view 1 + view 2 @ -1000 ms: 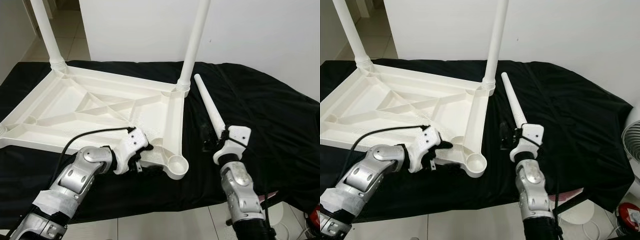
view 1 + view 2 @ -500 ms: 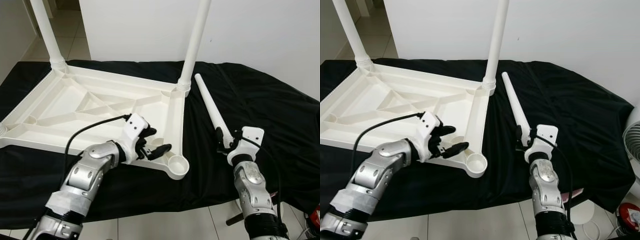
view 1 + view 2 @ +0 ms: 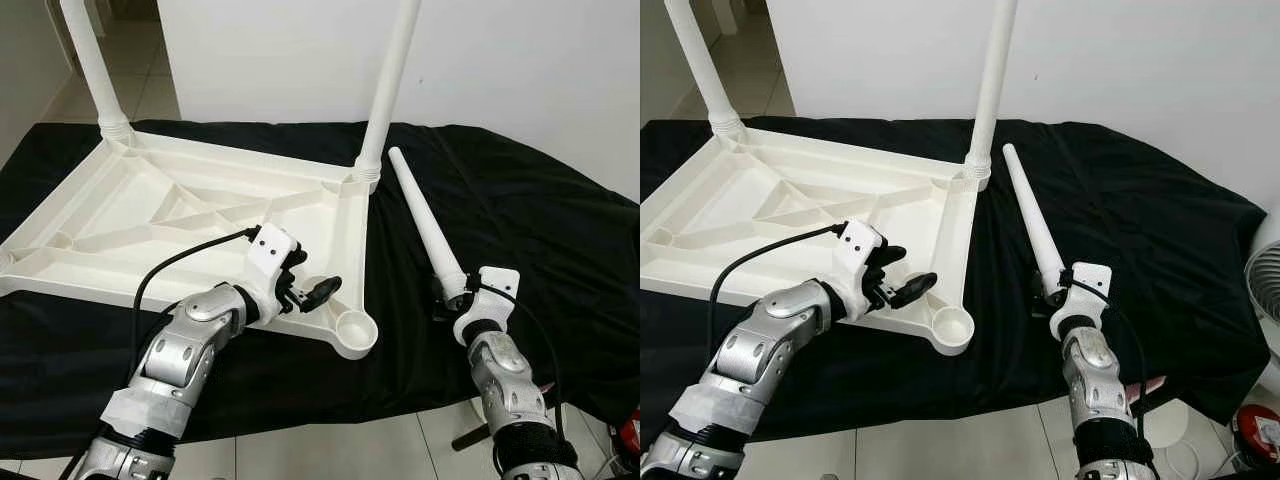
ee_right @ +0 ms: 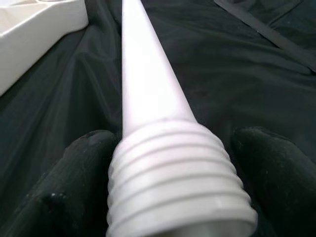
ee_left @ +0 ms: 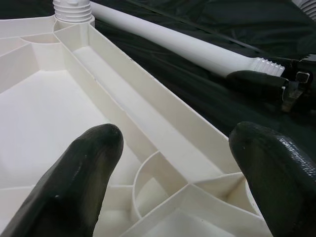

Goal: Building children table

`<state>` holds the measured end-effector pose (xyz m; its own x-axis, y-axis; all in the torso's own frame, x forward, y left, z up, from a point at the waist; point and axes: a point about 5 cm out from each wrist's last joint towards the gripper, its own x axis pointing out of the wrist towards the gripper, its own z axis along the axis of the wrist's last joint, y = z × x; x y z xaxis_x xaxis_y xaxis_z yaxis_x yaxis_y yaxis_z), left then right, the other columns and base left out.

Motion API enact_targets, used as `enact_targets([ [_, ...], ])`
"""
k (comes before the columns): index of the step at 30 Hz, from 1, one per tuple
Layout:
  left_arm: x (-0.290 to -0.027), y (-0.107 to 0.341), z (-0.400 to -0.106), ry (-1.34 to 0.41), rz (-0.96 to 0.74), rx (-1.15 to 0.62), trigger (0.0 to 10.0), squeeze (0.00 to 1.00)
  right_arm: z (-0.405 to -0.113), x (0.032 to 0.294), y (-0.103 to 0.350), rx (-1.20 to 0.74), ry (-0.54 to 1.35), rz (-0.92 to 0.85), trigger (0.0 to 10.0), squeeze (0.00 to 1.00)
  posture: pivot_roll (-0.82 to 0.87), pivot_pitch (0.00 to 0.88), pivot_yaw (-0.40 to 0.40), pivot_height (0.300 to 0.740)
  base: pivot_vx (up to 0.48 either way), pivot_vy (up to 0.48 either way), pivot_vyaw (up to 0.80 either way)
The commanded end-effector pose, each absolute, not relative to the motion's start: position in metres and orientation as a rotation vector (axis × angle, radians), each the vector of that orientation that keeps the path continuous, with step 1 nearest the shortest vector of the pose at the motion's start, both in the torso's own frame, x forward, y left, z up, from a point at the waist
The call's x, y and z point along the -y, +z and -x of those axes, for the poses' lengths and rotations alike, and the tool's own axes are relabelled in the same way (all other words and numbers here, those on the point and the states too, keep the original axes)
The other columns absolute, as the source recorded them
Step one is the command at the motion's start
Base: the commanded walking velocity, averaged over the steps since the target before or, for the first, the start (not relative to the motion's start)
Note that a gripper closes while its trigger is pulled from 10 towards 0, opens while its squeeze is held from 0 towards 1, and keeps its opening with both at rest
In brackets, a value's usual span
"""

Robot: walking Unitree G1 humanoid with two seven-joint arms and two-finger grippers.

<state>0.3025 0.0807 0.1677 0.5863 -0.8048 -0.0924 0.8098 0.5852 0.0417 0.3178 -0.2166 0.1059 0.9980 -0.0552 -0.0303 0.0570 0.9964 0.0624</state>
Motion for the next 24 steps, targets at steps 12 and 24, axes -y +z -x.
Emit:
enact_targets([
  [12, -0.073, 0.170, -0.304, -0.922, -0.105, -0.055, 10.0, 0.00, -0.323, 0.218, 0.094, -0.139, 0.001, -0.114, 0.0, 0.00, 0.03, 0.058, -0.063, 0.740, 0.000, 0.000, 0.00],
  [24, -0.072, 0.175, -0.307, -0.912, -0.082, -0.030, 10.0, 0.00, -0.325, 0.220, 0.108, -0.001, -0.063, -0.087, 10.0, 0.00, 0.04, 0.035, -0.067, 0.740, 0.000, 0.000, 0.00],
])
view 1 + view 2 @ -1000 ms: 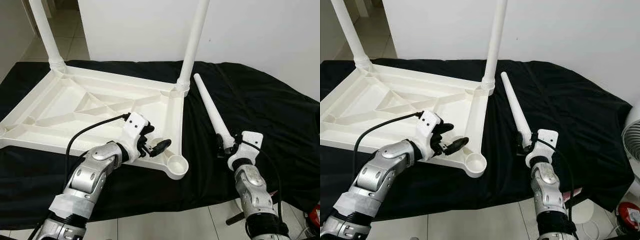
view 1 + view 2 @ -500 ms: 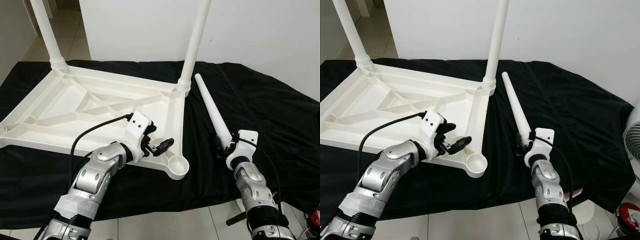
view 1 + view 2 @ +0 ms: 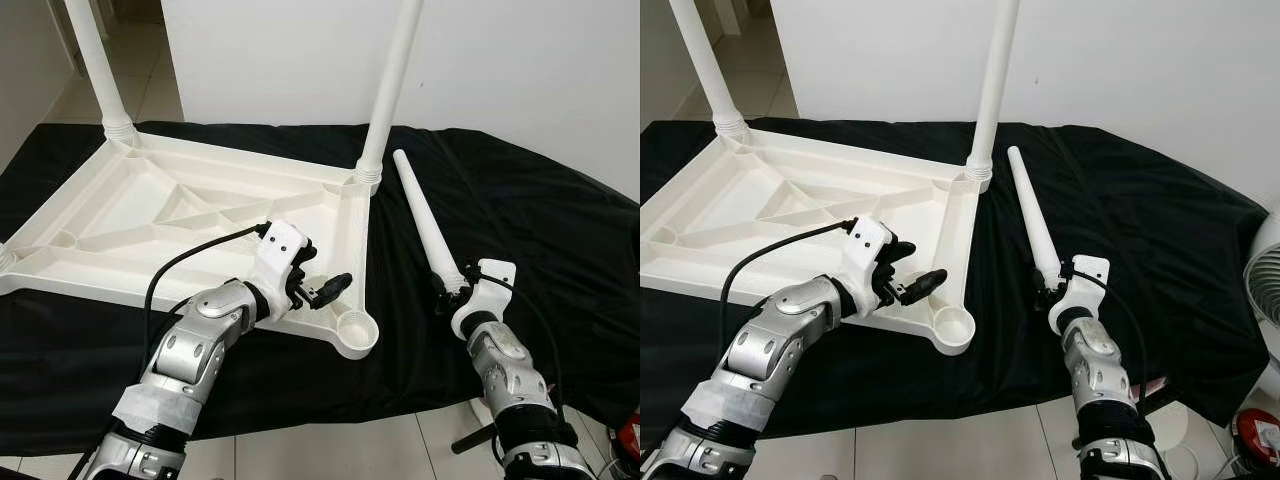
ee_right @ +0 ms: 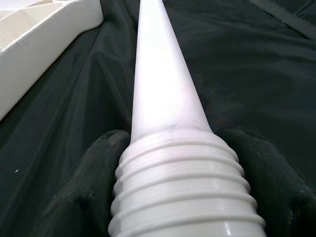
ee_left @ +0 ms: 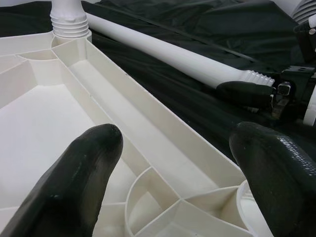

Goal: Building children table

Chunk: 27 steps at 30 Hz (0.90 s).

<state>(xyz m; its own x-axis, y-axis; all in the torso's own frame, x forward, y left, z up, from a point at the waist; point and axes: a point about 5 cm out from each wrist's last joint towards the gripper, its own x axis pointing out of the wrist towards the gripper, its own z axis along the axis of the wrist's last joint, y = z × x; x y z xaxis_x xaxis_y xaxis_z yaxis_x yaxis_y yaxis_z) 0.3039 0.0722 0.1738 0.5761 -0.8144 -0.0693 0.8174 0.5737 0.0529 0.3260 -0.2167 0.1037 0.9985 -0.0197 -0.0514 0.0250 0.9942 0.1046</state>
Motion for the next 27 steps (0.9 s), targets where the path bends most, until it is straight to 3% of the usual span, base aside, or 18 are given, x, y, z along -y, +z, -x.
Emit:
enact_targets([
  [1, -0.072, 0.175, -0.307, -0.912, -0.082, -0.030, 10.0, 0.00, -0.325, 0.220, 0.108, -0.001, -0.063, -0.087, 10.0, 0.00, 0.04, 0.035, -0.067, 0.740, 0.000, 0.000, 0.00],
  [5, -0.073, 0.178, -0.309, -0.913, -0.068, -0.015, 10.0, 0.00, -0.328, 0.225, 0.127, 0.097, -0.111, -0.080, 10.0, 0.00, 0.03, 0.027, -0.067, 0.740, 0.000, 0.000, 0.00],
  [16, -0.071, 0.183, -0.313, -0.916, -0.067, 0.009, 10.0, 0.00, -0.339, 0.218, 0.188, 0.344, -0.019, -0.072, 10.0, 0.00, 0.02, 0.003, -0.063, 0.740, 0.000, 0.000, 0.00],
  [27, -0.069, 0.188, -0.320, -0.904, -0.062, 0.029, 10.0, 0.00, -0.345, 0.181, 0.263, 0.640, 0.155, -0.008, 10.0, 0.00, 0.02, 0.000, -0.057, 0.740, 0.000, 0.000, 0.00],
])
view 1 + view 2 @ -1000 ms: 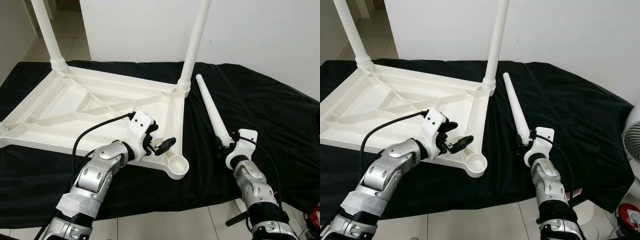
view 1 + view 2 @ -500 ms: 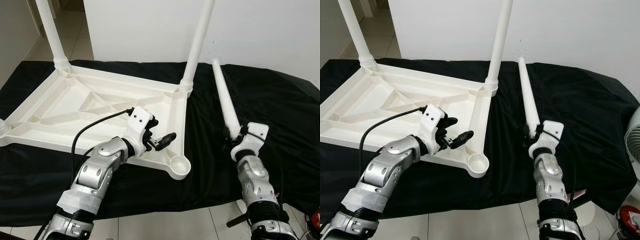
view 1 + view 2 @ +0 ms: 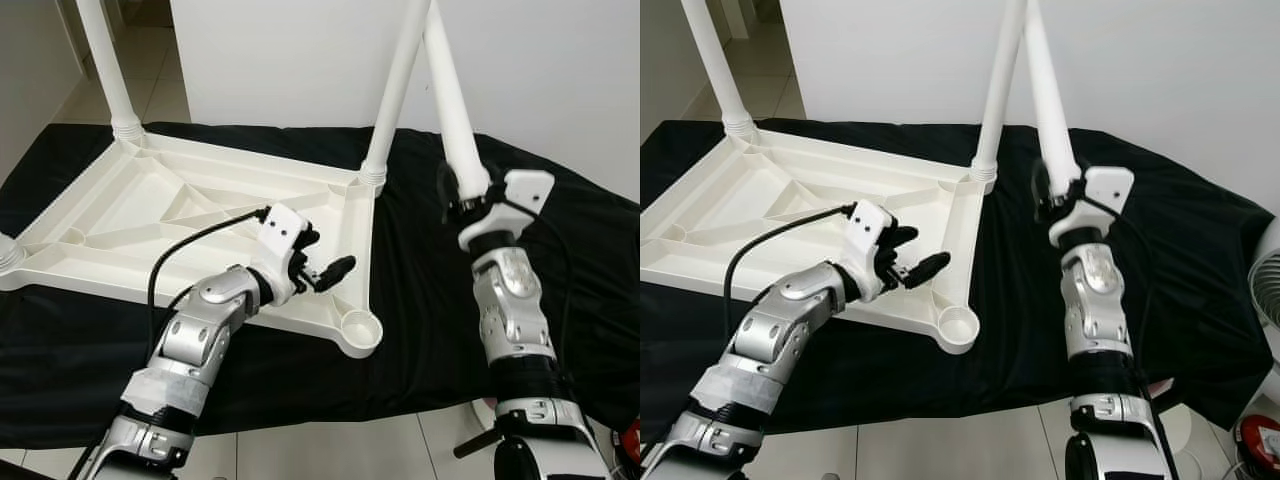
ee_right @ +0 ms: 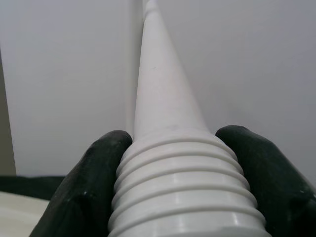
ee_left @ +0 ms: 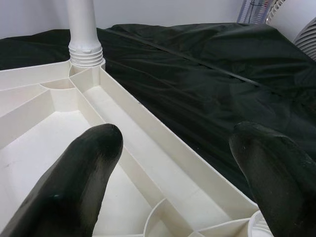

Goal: Building children table

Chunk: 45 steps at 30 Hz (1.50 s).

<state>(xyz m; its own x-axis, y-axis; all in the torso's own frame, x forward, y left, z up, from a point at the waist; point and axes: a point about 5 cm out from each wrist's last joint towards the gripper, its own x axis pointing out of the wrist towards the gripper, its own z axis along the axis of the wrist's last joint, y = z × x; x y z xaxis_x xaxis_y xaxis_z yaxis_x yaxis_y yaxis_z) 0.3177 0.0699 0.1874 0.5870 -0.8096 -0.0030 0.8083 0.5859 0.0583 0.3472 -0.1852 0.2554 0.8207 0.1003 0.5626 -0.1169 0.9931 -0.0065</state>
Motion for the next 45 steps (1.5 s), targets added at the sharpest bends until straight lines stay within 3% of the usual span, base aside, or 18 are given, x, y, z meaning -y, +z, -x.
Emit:
enact_targets([
  [1, -0.069, 0.188, -0.321, -0.900, -0.061, 0.032, 10.0, 0.00, -0.344, 0.177, 0.275, 0.688, 0.178, -0.011, 10.0, 0.00, 0.02, 0.000, -0.057, 0.740, 0.000, 0.000, 0.00],
  [13, -0.071, 0.189, -0.323, -0.890, -0.054, 0.031, 10.0, 0.00, -0.336, 0.161, 0.306, 0.826, 0.271, 0.006, 10.0, 0.00, 0.02, 0.009, -0.056, 0.740, 0.000, 0.000, 0.00],
  [31, -0.083, 0.196, -0.330, -0.894, 0.025, 0.023, 10.0, 0.00, -0.329, 0.155, 0.288, 0.779, 0.339, 0.021, 10.0, 0.00, 0.02, 0.035, -0.054, 0.740, 0.000, 0.000, 0.00],
  [32, -0.086, 0.197, -0.331, -0.894, 0.038, 0.020, 10.0, 1.00, -0.327, 0.154, 0.279, 0.752, 0.348, 0.024, 10.0, 0.00, 0.02, 0.038, -0.055, 0.740, 0.000, 0.000, 0.00],
  [41, -0.095, 0.216, -0.340, -0.900, 0.131, 0.046, 10.0, 1.00, -0.312, 0.150, 0.218, 0.563, 0.393, 0.045, 10.0, 0.00, 0.02, 0.042, -0.055, 0.740, 0.000, 0.000, 0.00],
  [42, -0.095, 0.221, -0.341, -0.907, 0.179, 0.040, 10.0, 0.35, -0.307, 0.149, 0.208, 0.528, 0.401, 0.041, 10.0, 0.00, 0.02, 0.041, -0.059, 0.740, 0.000, 0.000, 0.00],
  [43, -0.095, 0.224, -0.345, -0.903, 0.243, 0.020, 10.0, 0.00, -0.304, 0.147, 0.199, 0.500, 0.402, 0.032, 10.0, 0.00, 0.01, 0.042, -0.055, 0.740, 0.000, 0.000, 0.00],
  [45, -0.095, 0.224, -0.345, -0.903, 0.243, 0.020, 10.0, 0.00, -0.304, 0.147, 0.199, 0.500, 0.402, 0.032, 10.0, 0.00, 0.01, 0.042, -0.055, 0.740, 0.000, 0.000, 0.00],
])
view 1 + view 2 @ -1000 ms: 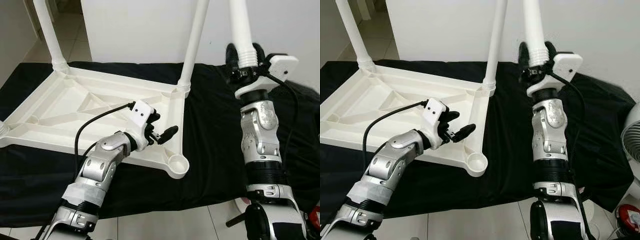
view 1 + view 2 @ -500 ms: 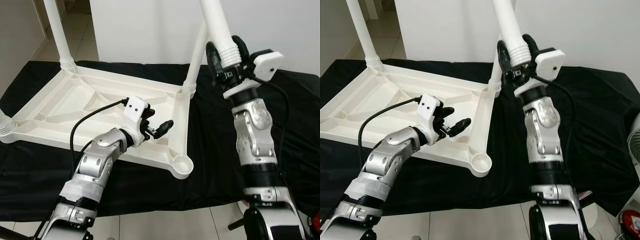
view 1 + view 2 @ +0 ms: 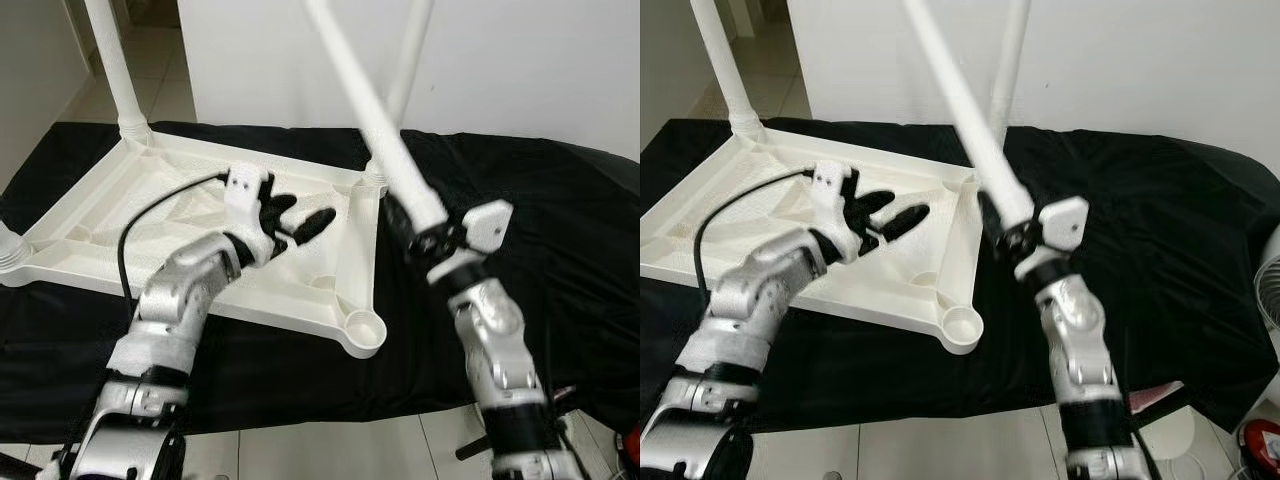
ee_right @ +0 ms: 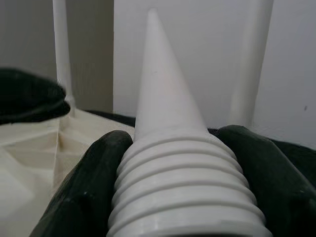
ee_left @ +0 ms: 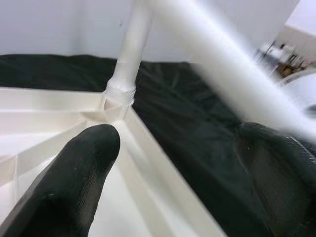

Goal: Building children table

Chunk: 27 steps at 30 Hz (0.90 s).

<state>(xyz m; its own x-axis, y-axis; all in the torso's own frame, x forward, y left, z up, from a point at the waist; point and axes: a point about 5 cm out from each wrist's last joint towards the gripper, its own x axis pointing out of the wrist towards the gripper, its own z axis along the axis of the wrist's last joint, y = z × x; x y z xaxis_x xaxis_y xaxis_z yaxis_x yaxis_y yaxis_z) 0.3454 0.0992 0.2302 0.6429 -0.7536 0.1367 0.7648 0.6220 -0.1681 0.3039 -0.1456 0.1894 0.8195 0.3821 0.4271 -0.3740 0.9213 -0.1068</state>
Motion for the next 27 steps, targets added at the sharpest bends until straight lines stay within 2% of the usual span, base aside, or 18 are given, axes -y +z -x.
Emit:
enact_targets([
  [1, -0.095, 0.226, -0.346, -0.902, 0.285, 0.005, 10.0, 0.00, -0.301, 0.146, 0.195, 0.483, 0.402, 0.026, 10.0, 0.00, 0.01, 0.042, -0.055, 0.740, 0.000, 0.000, 0.00],
  [2, -0.095, 0.227, -0.350, -0.881, 0.337, -0.035, 10.0, 0.00, -0.299, 0.144, 0.191, 0.470, 0.403, 0.019, 10.0, 0.00, 0.00, 0.040, -0.049, 0.740, 0.000, 0.000, 0.00],
  [5, -0.095, 0.227, -0.350, -0.881, 0.337, -0.035, 10.0, 0.00, -0.299, 0.144, 0.191, 0.470, 0.403, 0.019, 10.0, 0.00, 0.00, 0.040, -0.049, 0.740, 0.000, 0.000, 0.00],
  [7, -0.093, 0.224, -0.359, -0.852, 0.458, -0.158, 10.0, 0.00, -0.293, 0.139, 0.185, 0.453, 0.414, 0.023, 10.0, 0.00, -0.01, 0.041, -0.046, 0.740, 0.000, 0.000, 0.00],
  [8, -0.093, 0.224, -0.359, -0.852, 0.458, -0.158, 10.0, 0.00, -0.293, 0.139, 0.185, 0.453, 0.414, 0.023, 10.0, 0.00, -0.01, 0.041, -0.046, 0.740, 0.000, 0.000, 0.00],
  [11, -0.083, 0.221, -0.363, -0.861, 0.613, -0.293, 10.0, 0.00, -0.289, 0.131, 0.181, 0.444, 0.437, 0.038, 10.0, 0.00, -0.01, 0.047, -0.044, 0.740, 0.000, 0.000, 0.00],
  [27, -0.064, 0.237, -0.360, -0.944, 0.762, -0.335, 10.0, 0.00, -0.291, 0.115, 0.176, 0.429, 0.496, 0.056, 10.0, 0.00, 0.00, 0.050, -0.045, 0.740, 0.000, 0.000, 0.00],
])
